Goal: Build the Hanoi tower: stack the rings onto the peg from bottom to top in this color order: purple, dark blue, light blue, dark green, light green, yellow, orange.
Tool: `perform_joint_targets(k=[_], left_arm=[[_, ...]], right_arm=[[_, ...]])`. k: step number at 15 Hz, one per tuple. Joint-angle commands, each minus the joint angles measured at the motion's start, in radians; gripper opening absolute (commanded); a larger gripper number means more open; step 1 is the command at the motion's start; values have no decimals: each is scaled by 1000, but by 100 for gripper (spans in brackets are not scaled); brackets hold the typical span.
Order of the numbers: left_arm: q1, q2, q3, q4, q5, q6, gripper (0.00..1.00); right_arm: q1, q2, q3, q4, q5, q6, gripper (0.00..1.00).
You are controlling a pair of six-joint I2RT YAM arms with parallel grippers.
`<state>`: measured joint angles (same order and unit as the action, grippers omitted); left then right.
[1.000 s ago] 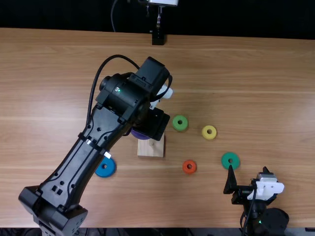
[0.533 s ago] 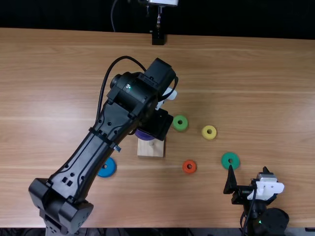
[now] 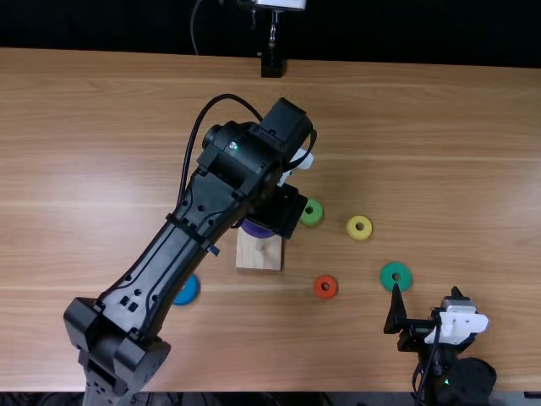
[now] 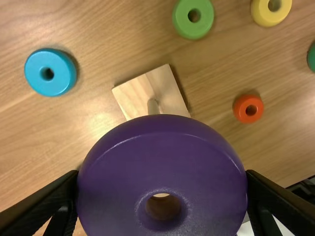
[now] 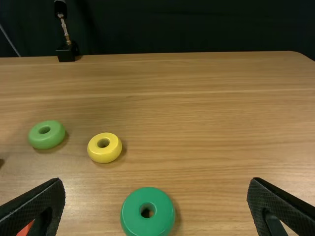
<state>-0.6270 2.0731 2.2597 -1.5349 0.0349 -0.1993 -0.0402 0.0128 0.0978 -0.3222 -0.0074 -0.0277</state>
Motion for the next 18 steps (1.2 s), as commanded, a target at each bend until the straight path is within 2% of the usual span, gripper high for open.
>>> perform_joint_targets(k=[1, 18], left_arm=[[-11, 18, 37, 0, 11, -9, 0], [1, 19, -32, -13, 11, -5, 0]], right_arm=[[-9, -13, -83, -69, 2, -2, 100], [-9, -13, -83, -69, 2, -2, 100]])
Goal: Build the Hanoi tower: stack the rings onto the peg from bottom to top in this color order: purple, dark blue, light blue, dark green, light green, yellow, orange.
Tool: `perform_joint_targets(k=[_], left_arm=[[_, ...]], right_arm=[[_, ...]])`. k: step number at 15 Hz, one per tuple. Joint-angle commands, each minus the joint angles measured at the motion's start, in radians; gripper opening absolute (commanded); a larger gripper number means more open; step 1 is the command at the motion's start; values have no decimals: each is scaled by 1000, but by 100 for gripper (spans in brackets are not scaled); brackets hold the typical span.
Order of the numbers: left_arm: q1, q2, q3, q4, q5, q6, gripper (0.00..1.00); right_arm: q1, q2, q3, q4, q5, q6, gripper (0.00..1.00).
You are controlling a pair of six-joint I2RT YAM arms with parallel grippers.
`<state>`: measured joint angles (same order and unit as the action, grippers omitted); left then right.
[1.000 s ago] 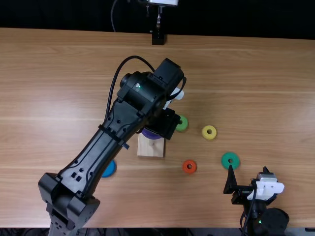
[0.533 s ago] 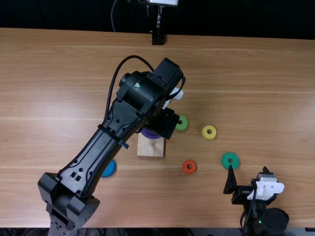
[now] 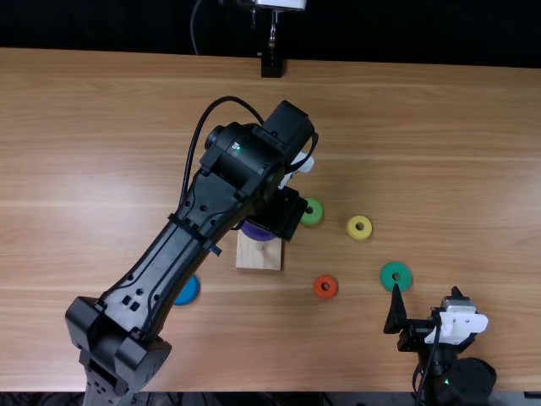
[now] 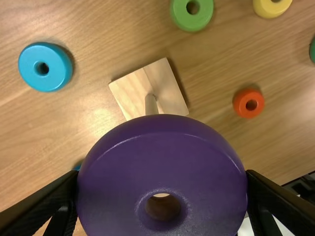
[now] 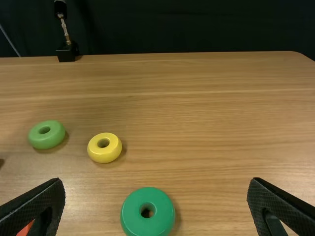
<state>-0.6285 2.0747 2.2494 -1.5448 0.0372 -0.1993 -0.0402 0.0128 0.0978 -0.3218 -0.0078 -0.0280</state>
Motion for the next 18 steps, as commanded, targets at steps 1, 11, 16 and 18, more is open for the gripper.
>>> perform_joint_targets(k=[1, 11, 16, 18], left_arm=[[3, 18, -31, 6, 11, -5, 0], [6, 39, -37, 11, 5, 4, 100], [66, 36, 173, 6, -8, 6, 100], [104, 24, 223, 8, -10, 6, 100]], right_arm=[[-9, -13, -83, -70, 2, -1, 100], [-9, -13, -83, -70, 2, -1, 100], [-9, -13, -83, -70, 2, -1, 100], [-9, -13, -83, -70, 2, -1, 100]])
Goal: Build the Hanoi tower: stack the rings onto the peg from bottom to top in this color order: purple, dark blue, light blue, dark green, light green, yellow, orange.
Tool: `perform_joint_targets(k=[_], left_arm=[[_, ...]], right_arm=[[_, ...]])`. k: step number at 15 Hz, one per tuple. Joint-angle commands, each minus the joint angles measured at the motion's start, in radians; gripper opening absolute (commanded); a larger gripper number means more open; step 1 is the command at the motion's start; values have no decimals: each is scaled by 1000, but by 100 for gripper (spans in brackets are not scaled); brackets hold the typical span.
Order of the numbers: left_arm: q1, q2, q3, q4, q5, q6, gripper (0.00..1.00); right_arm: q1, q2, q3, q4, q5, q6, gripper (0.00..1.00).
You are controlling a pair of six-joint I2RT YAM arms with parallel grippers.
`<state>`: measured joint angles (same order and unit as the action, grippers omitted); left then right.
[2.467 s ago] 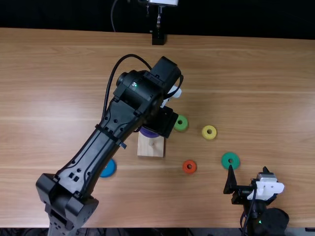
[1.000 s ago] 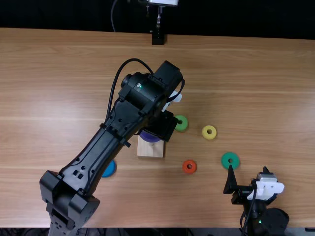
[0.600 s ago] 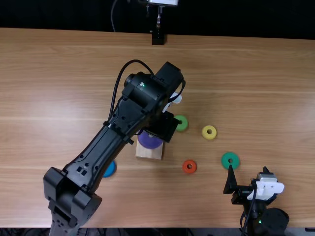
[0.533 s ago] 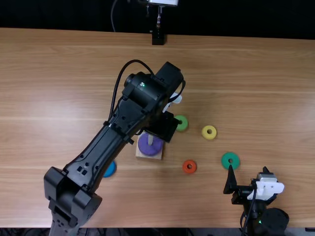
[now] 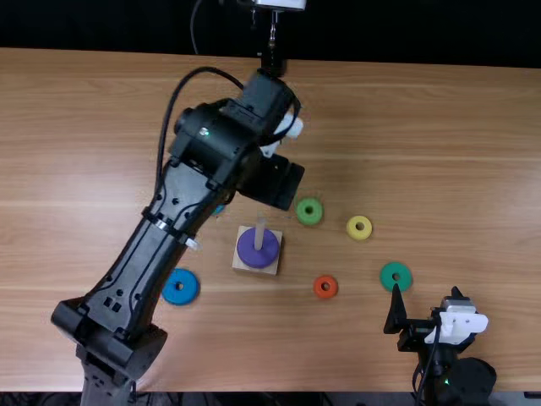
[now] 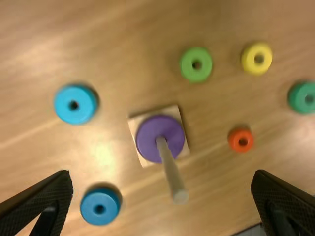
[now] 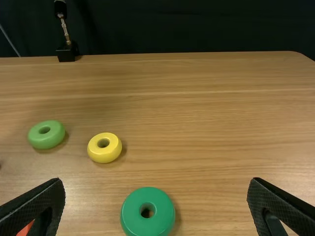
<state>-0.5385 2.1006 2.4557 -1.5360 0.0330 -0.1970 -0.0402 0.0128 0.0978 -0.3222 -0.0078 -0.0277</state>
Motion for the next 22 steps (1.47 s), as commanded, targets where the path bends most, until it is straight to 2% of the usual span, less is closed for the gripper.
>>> perform_joint_targets(k=[1, 2, 4, 7, 9, 11, 13, 14, 15, 16, 18, 22], left_arm=[[40, -24, 11, -1, -5, 4, 100], [69, -76, -8, 3, -4, 4, 100], [118, -192, -225, 63, -2, 6, 100], [153, -424, -692, 487, -2, 0, 100], [167, -533, -919, 625, -5, -2, 100], [181, -605, -1103, 641, -9, 0, 100], [226, -665, -1253, 643, -13, 7, 100], [226, -683, -1313, 645, -33, 11, 100], [226, -691, -1367, 643, -64, 18, 100], [222, -691, -1410, 645, -85, 42, 100], [209, -688, -1488, 645, -92, 112, 100], [173, -677, -1561, 750, -90, 112, 100]], right_arm=[[-9, -13, -83, -69, 2, -2, 100], [-9, -13, -83, -69, 2, -2, 100], [-9, -13, -83, -69, 2, -2, 100], [-9, -13, -83, -69, 2, -2, 100], [-9, -13, -83, -69, 2, -2, 100], [-9, -13, -83, -69, 2, -2, 100], [-9, -13, -83, -69, 2, -2, 100], [-9, -13, -83, -69, 2, -2, 100], [-9, -13, -83, -69, 2, -2, 100], [-9, -13, -83, -69, 2, -2, 100], [-9, -13, -83, -69, 2, -2, 100], [-9, -13, -83, -69, 2, -2, 100]])
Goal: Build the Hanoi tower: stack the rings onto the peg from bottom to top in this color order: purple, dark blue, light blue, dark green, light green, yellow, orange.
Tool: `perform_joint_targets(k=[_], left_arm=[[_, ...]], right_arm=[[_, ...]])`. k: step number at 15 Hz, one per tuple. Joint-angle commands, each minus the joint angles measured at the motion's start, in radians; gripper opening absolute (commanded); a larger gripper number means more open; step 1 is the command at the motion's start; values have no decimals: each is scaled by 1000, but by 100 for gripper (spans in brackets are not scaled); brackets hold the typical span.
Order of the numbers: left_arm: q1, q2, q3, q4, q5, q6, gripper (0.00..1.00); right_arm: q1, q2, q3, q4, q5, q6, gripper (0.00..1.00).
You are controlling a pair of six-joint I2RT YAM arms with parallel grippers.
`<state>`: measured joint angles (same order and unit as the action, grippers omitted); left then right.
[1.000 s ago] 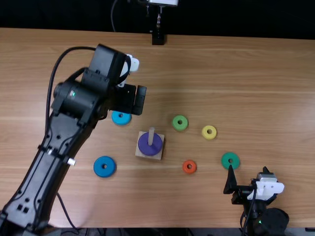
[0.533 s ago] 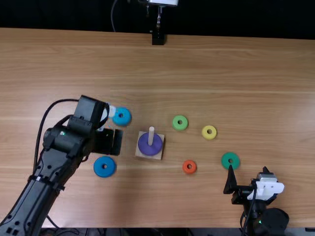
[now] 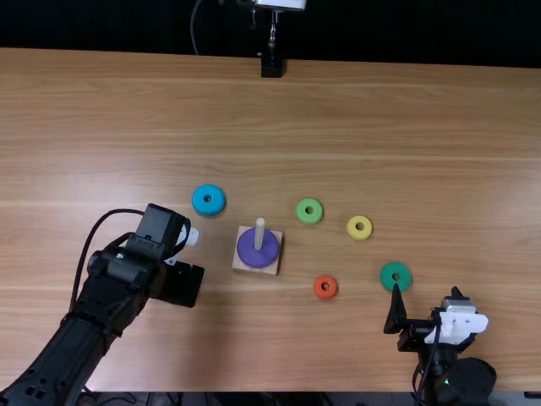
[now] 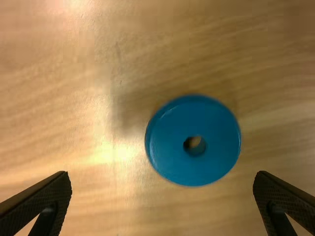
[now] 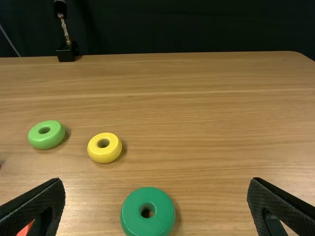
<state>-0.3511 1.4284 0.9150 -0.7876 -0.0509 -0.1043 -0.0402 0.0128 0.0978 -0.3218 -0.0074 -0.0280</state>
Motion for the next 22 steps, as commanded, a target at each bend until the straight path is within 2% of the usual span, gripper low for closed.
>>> perform_joint_targets(k=[1, 8, 22], left_arm=[[-26, -5, -25, 13, -4, 18, 100], [-55, 101, -27, 29, 3, 18, 100], [-54, 216, -27, 75, 14, 16, 100]], right_arm=[[-9, -13, -83, -70, 2, -1, 100], [-9, -13, -83, -70, 2, -1, 100], [-9, -13, -83, -70, 2, -1, 100]])
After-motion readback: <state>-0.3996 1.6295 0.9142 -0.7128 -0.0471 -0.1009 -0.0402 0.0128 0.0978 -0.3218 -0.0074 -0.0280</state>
